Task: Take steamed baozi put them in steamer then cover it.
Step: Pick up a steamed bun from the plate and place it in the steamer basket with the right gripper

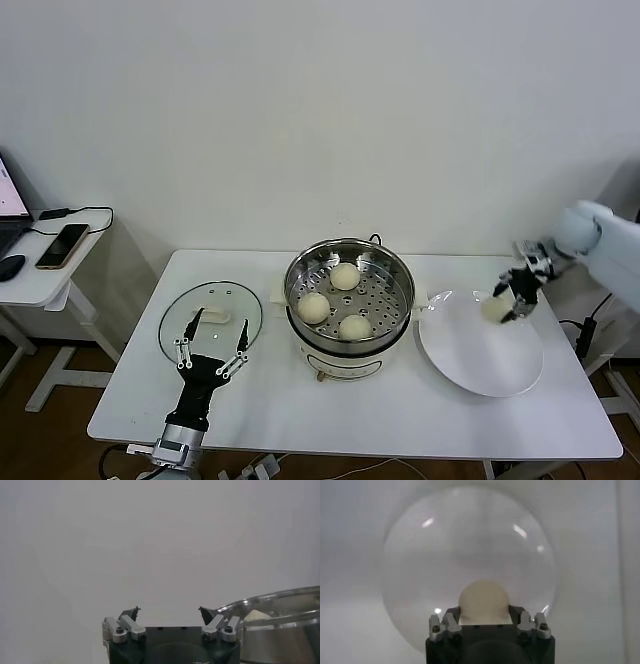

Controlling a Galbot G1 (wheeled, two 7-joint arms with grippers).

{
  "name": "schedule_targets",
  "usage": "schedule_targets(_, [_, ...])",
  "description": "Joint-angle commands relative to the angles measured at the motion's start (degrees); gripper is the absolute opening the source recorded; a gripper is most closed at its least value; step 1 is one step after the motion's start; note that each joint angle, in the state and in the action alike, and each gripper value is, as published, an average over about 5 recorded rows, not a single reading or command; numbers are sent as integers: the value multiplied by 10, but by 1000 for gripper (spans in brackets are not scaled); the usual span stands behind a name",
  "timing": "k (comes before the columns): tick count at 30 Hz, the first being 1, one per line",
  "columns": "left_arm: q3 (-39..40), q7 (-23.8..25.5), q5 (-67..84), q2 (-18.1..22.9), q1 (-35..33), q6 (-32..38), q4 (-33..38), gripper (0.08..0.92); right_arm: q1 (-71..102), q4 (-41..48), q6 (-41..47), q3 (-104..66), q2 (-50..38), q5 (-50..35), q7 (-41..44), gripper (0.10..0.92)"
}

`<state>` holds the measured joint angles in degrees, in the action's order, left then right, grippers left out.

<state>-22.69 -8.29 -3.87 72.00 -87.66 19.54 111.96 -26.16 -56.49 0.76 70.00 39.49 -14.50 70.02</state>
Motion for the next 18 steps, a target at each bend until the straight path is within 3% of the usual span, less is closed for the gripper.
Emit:
schedule_targets(1, [2,1,-1,-1,-2,-1,3,823,-239,-127,45,174,72,-164,36,670])
schedule_targets(8, [3,1,-1,-1,-3,-1,11,823,-261,-165,77,199,164,-222,6,666])
schedule_targets(18, [-1,0,0,-3,-6,3,13,823,-195,-140,93,210,234,-206,-27,662])
